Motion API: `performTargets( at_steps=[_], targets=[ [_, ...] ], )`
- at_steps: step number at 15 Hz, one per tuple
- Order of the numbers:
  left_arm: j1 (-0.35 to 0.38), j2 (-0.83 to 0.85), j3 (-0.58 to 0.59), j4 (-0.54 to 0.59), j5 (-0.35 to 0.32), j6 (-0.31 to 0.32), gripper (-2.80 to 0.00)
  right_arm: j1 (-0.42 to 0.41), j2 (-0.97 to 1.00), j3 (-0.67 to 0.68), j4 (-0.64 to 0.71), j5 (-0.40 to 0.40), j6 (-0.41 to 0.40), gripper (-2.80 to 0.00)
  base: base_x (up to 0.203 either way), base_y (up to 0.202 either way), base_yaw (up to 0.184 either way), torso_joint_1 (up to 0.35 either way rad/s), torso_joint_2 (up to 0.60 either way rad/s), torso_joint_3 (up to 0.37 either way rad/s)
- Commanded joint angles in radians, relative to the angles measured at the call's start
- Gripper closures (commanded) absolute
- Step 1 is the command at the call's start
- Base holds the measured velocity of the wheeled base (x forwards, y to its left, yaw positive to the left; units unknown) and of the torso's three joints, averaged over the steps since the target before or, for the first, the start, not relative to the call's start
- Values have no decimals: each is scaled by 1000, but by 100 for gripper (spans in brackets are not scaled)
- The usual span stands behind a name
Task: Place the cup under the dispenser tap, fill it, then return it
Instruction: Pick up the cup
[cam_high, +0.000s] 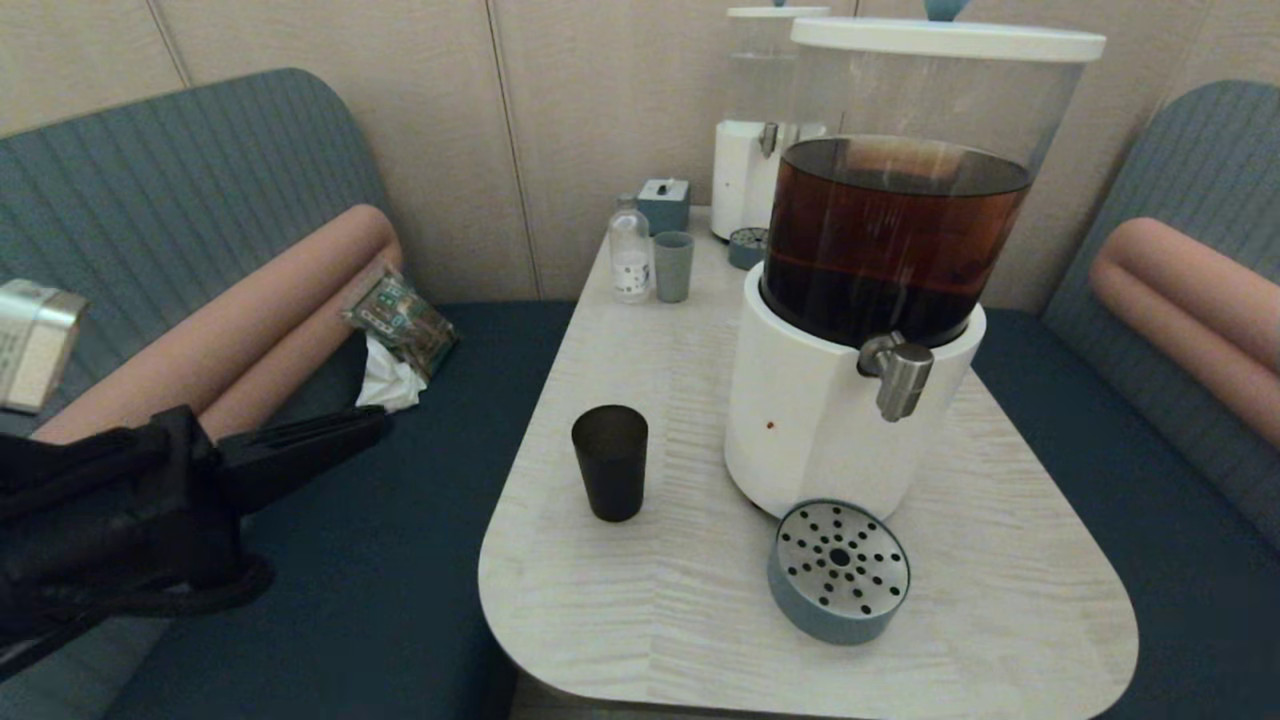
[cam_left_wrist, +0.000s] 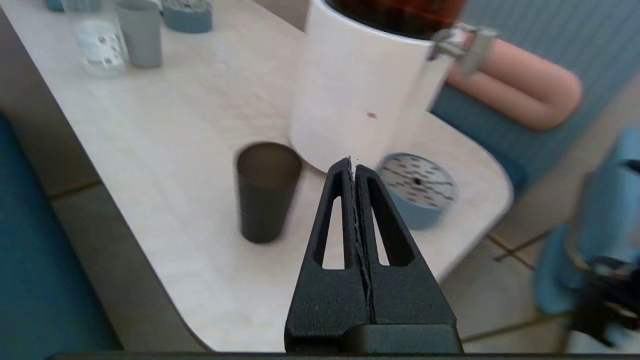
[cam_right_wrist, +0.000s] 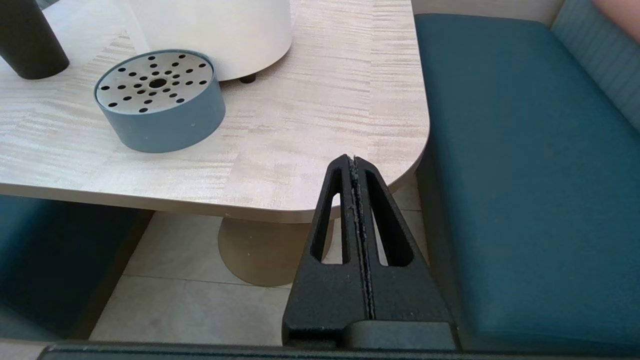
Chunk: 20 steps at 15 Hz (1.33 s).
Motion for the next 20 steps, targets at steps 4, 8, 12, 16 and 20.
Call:
performTargets(
  at_steps=[4,8,12,16,20],
  targets=[
    [7,287,35,-297,4,11,0,0,1,0,0,0,0,0,0,0,0,0,0,0],
    [19,390,24,-370,1,9,-280,0,1,0,0,0,0,0,0,0,0,0,0,0],
    [25,473,52,-447,-170,14,-280,0,1,0,0,0,0,0,0,0,0,0,0,0],
    [25,595,25,-494,-268,51,-280,0,1,0,0,0,0,0,0,0,0,0,0,0],
    [27,715,-79,-488,-278,70,-280,0,1,0,0,0,0,0,0,0,0,0,0,0]
  ],
)
